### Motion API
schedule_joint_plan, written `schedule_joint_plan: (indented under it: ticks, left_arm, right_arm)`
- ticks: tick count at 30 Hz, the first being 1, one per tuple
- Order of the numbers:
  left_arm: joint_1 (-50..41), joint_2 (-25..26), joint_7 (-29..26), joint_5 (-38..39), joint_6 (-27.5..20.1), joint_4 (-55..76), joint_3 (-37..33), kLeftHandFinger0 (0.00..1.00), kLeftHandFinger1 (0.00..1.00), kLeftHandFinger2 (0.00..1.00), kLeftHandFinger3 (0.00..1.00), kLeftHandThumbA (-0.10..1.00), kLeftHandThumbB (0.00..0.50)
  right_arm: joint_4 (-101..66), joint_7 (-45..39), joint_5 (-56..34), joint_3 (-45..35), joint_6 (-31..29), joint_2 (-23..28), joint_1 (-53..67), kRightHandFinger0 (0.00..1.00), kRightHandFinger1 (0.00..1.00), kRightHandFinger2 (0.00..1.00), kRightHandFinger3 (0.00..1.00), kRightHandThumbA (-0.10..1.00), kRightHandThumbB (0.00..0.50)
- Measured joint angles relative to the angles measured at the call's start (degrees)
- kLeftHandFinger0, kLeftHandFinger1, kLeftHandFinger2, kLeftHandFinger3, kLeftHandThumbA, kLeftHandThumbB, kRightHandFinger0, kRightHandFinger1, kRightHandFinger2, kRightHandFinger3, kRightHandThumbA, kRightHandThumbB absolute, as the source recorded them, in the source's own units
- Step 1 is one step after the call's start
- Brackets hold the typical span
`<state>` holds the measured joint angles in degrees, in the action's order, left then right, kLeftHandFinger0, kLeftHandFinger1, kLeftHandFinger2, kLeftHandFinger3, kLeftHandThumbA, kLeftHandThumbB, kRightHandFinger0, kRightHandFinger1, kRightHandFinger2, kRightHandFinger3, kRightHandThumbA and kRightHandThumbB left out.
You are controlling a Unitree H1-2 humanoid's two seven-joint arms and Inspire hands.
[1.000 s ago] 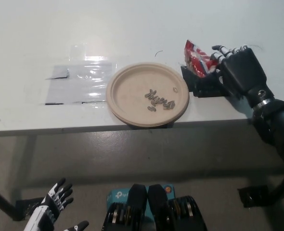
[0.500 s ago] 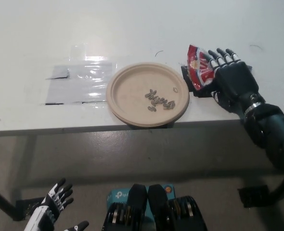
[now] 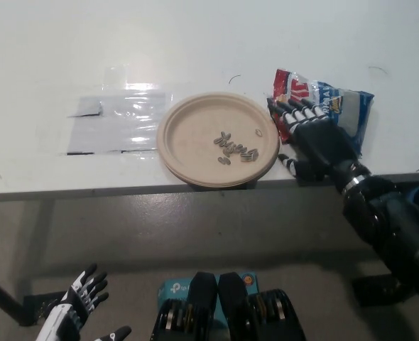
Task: The robot picks up a small bag of sunflower seeds on the right hand side and take it to the empty plate on the left hand side then pours some sunflower seeds on to the plate.
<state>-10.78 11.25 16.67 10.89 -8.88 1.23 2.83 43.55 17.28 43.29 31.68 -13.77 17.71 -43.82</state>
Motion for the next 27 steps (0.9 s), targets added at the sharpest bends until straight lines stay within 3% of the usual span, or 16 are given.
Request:
schedule_joint_plan:
  ticks: [7, 8, 9, 11, 12, 13, 17, 23, 27]
  left_arm:
    - [-0.01, -0.01, 0.0, 0.0, 0.3, -0.04, 0.01, 1.0, 1.0, 1.0, 1.0, 1.0, 0.312]
    - [-0.01, -0.02, 0.0, 0.0, 0.33, -0.05, 0.01, 1.0, 1.0, 1.0, 1.0, 1.0, 0.311]
    - [0.0, -0.02, 0.0, 0.0, 0.36, -0.05, 0.01, 1.0, 1.0, 1.0, 1.0, 1.0, 0.31]
    - [-0.01, -0.02, 0.0, 0.0, 0.44, -0.06, 0.0, 1.0, 1.0, 1.0, 1.0, 1.0, 0.309]
    - [0.01, -0.02, 0.0, 0.0, 0.46, -0.06, 0.0, 1.0, 1.0, 1.0, 1.0, 1.0, 0.309]
    - [0.0, -0.02, 0.0, 0.0, 0.47, -0.06, 0.01, 1.0, 1.0, 1.0, 1.0, 1.0, 0.31]
    - [0.02, -0.04, 0.0, 0.0, 0.56, -0.1, 0.01, 1.0, 1.0, 1.0, 1.0, 1.0, 0.311]
    - [0.06, -0.15, 0.0, 0.0, 0.63, -0.16, 0.05, 1.0, 1.0, 1.0, 1.0, 1.0, 0.305]
    - [-0.1, -0.3, -0.01, 0.0, 0.61, -0.13, 0.12, 1.0, 1.0, 1.0, 1.0, 1.0, 0.302]
  right_arm:
    - [-14.69, -5.81, -3.83, -0.05, 2.7, 3.22, 5.14, 1.0, 1.0, 1.0, 1.0, 0.78, 0.5]
    - [-17.53, -6.86, -4.57, -0.1, 3.32, 4.03, 6.01, 1.0, 1.0, 1.0, 1.0, 0.95, 0.463]
    - [-19.39, -7.6, -5.01, -0.19, 3.72, 4.62, 6.65, 1.0, 1.0, 1.0, 1.0, 1.0, 0.469]
    - [-23.52, -8.86, -5.98, -0.57, 4.58, 5.62, 7.74, 1.0, 1.0, 1.0, 1.0, 1.0, 0.415]
    - [-25.11, -9.34, -6.24, -0.87, 4.84, 6.04, 8.17, 1.0, 1.0, 1.0, 1.0, 1.0, 0.415]
    - [-26.96, -9.77, -6.51, -1.3, 5.15, 6.43, 8.71, 1.0, 1.0, 1.0, 1.0, 1.0, 0.369]
    - [-35.86, -10.82, -7.65, -2.7, 6.28, 7.35, 12.65, 1.0, 1.0, 1.0, 1.0, 1.0, 0.347]
    - [-48.89, -10.93, -8.07, -2.76, 6.42, 5.74, 24.14, 1.0, 1.0, 1.0, 1.0, 1.0, 0.31]
    - [-55.07, -9.12, -8.44, -2.9, 4.78, 0.73, 38.28, 1.0, 1.0, 1.0, 1.0, 1.0, 0.266]
